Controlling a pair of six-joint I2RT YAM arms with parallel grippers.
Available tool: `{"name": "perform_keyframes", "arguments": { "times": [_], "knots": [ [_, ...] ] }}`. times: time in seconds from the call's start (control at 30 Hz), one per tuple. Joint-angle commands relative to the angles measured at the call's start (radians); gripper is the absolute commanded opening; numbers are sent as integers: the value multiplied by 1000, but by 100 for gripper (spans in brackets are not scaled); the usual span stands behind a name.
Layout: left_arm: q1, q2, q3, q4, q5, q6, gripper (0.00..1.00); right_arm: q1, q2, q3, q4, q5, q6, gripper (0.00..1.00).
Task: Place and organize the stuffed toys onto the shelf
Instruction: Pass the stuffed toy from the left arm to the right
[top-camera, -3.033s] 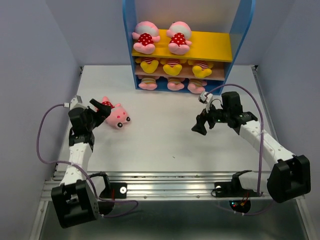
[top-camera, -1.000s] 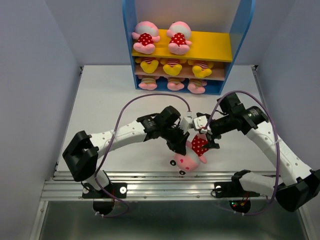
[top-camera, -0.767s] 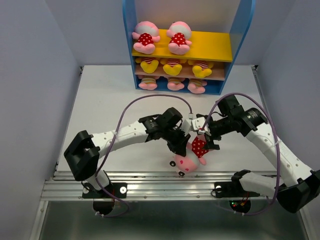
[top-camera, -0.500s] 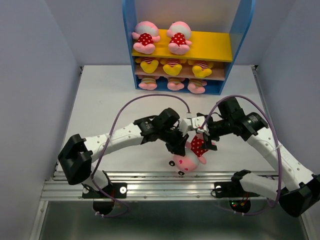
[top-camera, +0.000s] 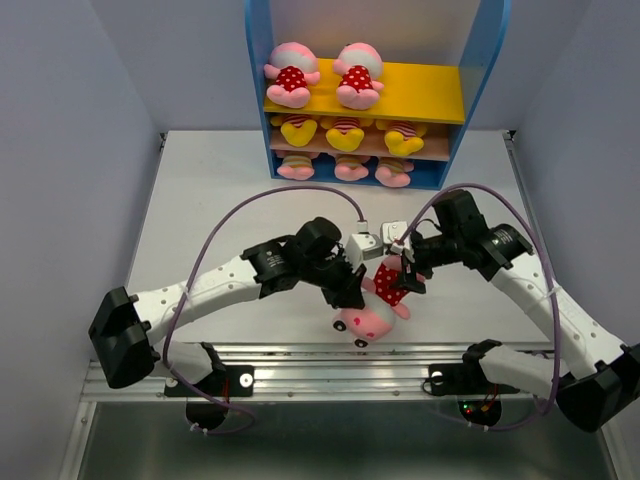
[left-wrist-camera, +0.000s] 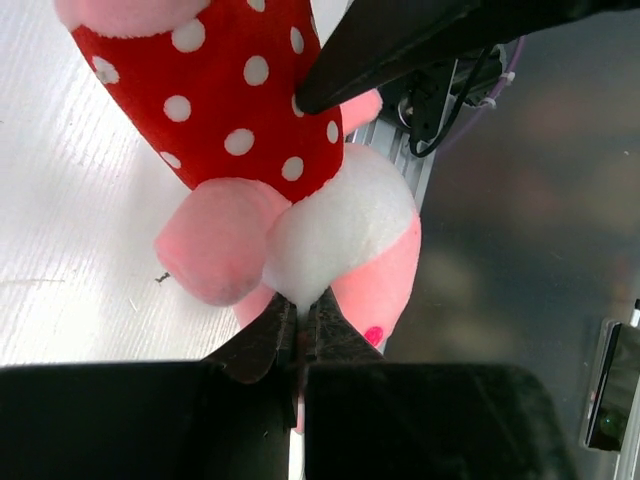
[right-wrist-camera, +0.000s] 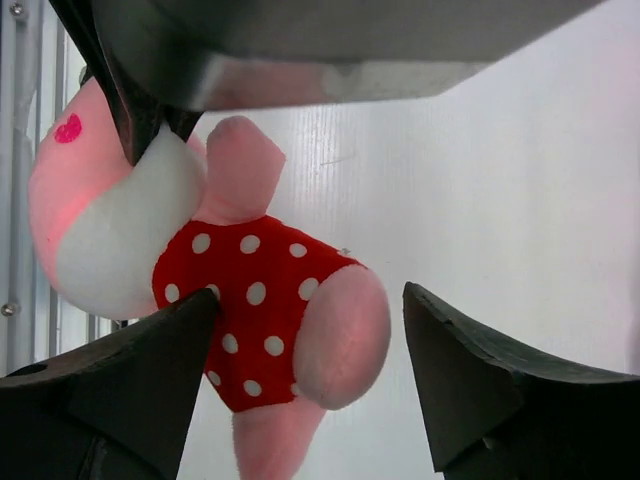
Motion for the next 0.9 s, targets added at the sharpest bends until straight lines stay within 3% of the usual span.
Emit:
{"name": "perform_keyframes", "arguments": {
  "times": [0.0, 0.03, 0.07, 0.13, 0.17, 0.27, 0.33, 0.5, 0.53, 0.57, 0.73, 0.8, 0.87],
  "knots": [
    [-3, -60, 5, 61, -8, -5, 2, 9, 30, 2, 35, -76, 47, 71],
    [-2, -69, 6, 66, -16, -5, 3, 9, 46, 5, 27, -105, 48, 64],
    [0, -73, 10, 69, -29, -5, 4, 9, 53, 13, 13, -123, 49, 50],
    [1, -86, 13, 81, -45, -7, 11, 9, 60, 19, 6, -162, 54, 36],
    [3, -92, 13, 84, -66, -8, 14, 9, 66, 25, 5, -165, 69, 23],
    [14, -133, 0, 115, -133, -24, 37, 9, 73, 50, 7, -136, 106, 1],
    [26, -170, -16, 153, -181, -42, 55, 0, 70, 59, 9, -118, 121, 1],
    [99, -372, -134, 290, -331, -94, 82, -72, 48, 50, 70, -59, 236, 1],
    [110, -410, -157, 348, -364, -108, 95, -93, 37, 47, 88, -53, 256, 1],
    [121, -487, -182, 374, -394, -137, 99, -118, 31, 36, 110, -50, 276, 1],
    [146, -705, -409, 607, -632, -292, 99, -259, -53, -42, 431, 51, 630, 1],
    [161, -741, -487, 681, -646, -370, 99, -268, -107, -82, 580, 222, 835, 1],
    [166, -716, -520, 712, -658, -421, 99, -268, -107, -68, 611, 351, 937, 1]
  ]
}}
